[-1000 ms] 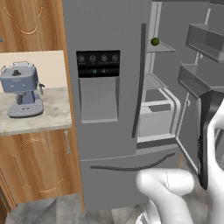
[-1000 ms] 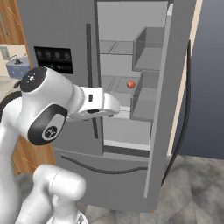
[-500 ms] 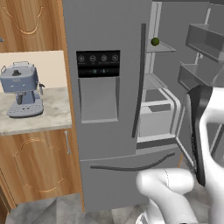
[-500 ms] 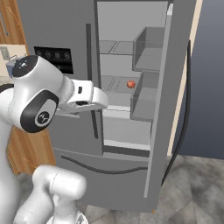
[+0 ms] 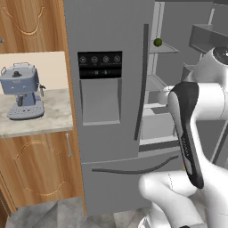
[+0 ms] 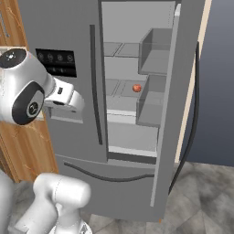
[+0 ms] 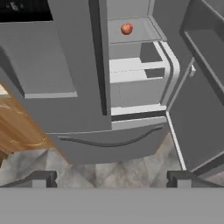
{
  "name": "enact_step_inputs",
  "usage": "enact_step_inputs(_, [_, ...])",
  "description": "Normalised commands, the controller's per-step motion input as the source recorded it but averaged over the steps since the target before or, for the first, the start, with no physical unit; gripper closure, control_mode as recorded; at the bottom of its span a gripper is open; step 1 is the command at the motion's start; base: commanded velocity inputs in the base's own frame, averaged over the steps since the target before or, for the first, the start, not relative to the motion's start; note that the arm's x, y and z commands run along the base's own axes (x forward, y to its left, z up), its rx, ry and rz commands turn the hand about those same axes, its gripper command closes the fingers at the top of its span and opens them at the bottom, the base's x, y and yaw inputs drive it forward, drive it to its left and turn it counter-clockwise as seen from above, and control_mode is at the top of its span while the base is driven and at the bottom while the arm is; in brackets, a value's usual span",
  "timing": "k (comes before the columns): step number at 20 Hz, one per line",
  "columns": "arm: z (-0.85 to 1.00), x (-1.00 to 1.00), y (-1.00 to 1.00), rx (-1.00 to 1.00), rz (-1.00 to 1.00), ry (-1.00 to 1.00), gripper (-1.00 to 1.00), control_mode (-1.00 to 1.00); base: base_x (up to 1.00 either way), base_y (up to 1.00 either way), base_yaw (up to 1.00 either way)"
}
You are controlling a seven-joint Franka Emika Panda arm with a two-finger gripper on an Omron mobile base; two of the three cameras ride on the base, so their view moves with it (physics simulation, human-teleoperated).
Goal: Open the fridge, remove the peach, lime, and chicken drumstick, and place them on any counter.
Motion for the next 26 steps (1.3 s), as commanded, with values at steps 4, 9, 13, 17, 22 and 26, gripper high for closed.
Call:
enact_step_inputs(4, [0.0,0.05,0.01,0.21,0.0,-0.01,-1.0,-1.0,0.0,0.0,0.0])
enact_step_inputs(9, [0.0,0.32,0.24,0.0,0.01,-0.13,-1.0,-1.0,0.0,0.0,0.0])
enact_step_inputs(13, [0.13,0.63,0.08,0.0,0.01,-0.3,-1.0,-1.0,0.0,0.0,0.0])
enact_step_inputs(17, [0.15,0.66,0.0,0.0,0.0,-0.15,-1.0,-1.0,0.0,0.0,0.0])
enact_step_inputs(22, [0.02,0.52,-0.01,0.0,0.0,-0.06,-1.0,-1.0,0.0,0.0,0.0])
enact_step_inputs(26, [0.0,0.81,-0.18,0.0,0.0,0.0,-1.0,-1.0,0.0,0.0,0.0])
